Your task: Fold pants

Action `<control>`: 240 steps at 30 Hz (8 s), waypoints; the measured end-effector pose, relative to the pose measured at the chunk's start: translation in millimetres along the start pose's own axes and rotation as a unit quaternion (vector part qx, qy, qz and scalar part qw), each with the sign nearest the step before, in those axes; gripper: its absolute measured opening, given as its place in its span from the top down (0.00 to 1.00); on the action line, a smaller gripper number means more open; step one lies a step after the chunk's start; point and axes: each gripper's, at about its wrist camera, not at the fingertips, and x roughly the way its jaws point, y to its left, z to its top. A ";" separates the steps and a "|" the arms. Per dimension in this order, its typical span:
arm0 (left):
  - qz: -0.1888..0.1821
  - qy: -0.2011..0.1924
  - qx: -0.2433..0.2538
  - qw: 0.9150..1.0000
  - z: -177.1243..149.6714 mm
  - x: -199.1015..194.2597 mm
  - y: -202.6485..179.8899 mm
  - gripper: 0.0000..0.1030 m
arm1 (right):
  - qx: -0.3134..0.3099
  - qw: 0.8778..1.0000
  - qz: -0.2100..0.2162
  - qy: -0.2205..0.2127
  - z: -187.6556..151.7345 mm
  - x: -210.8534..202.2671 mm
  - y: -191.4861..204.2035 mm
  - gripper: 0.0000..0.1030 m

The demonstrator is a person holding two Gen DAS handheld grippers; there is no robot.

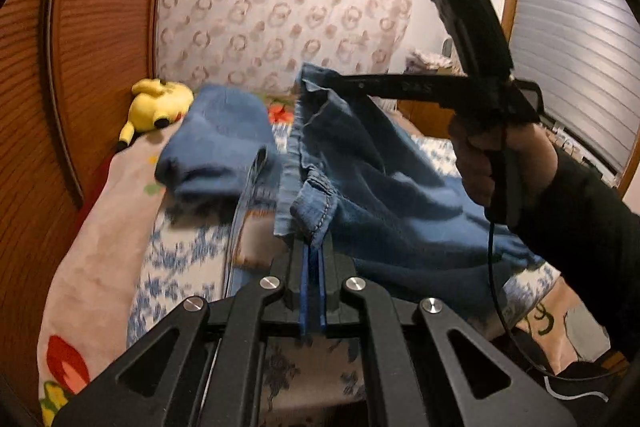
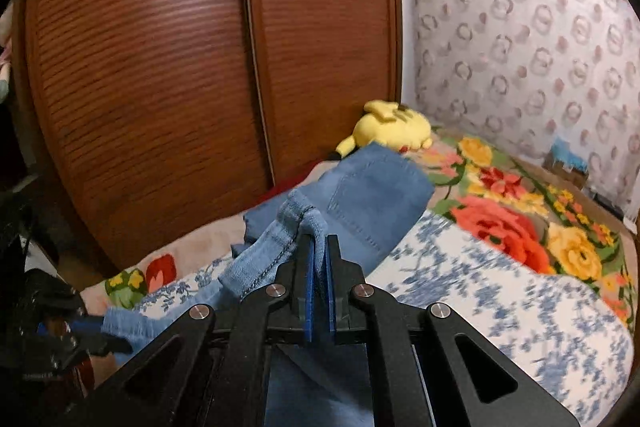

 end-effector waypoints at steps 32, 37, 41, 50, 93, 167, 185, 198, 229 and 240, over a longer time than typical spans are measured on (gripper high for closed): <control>0.050 0.071 -0.017 0.996 -25.3 53.6 22.9 0.57 | 0.078 0.982 -0.137 0.107 -95.7 -88.5 -39.5 0.56; 0.053 0.072 -0.007 0.996 -27.5 52.6 18.3 0.61 | 0.113 0.976 -0.147 0.119 -121.1 -100.8 -39.4 0.56; 0.046 0.073 0.010 0.996 -27.5 51.8 11.2 0.71 | 0.127 0.972 -0.153 0.125 -127.5 -98.1 -35.9 0.56; 0.049 0.085 0.002 0.995 -29.6 61.2 16.0 0.69 | 0.132 0.972 -0.162 0.111 -136.8 -86.1 -27.0 0.48; 0.018 0.045 -0.015 0.999 -27.6 20.4 25.2 0.88 | 0.131 0.974 -0.172 0.060 -145.9 -164.2 -33.4 0.50; -0.046 0.105 0.050 0.992 -10.0 112.4 -94.2 0.25 | 0.252 0.924 -0.287 -0.033 -241.7 -364.2 -68.1 0.88; -0.030 0.074 0.054 0.995 9.7 83.6 -87.1 0.25 | 0.142 0.977 -0.130 -0.093 -146.4 -339.2 -15.6 0.87; -0.005 0.056 0.027 0.998 9.9 63.1 -54.1 0.25 | 0.079 0.992 0.000 -0.102 -81.5 -256.9 10.3 0.87; 0.006 0.038 -0.001 0.999 12.1 56.6 -23.5 0.25 | 0.078 0.995 -0.049 0.029 -107.5 -171.9 -49.7 0.52; 0.008 0.047 0.016 0.999 15.0 72.9 -30.6 0.25 | 0.049 0.997 -0.016 0.062 -122.1 -153.9 -23.7 0.52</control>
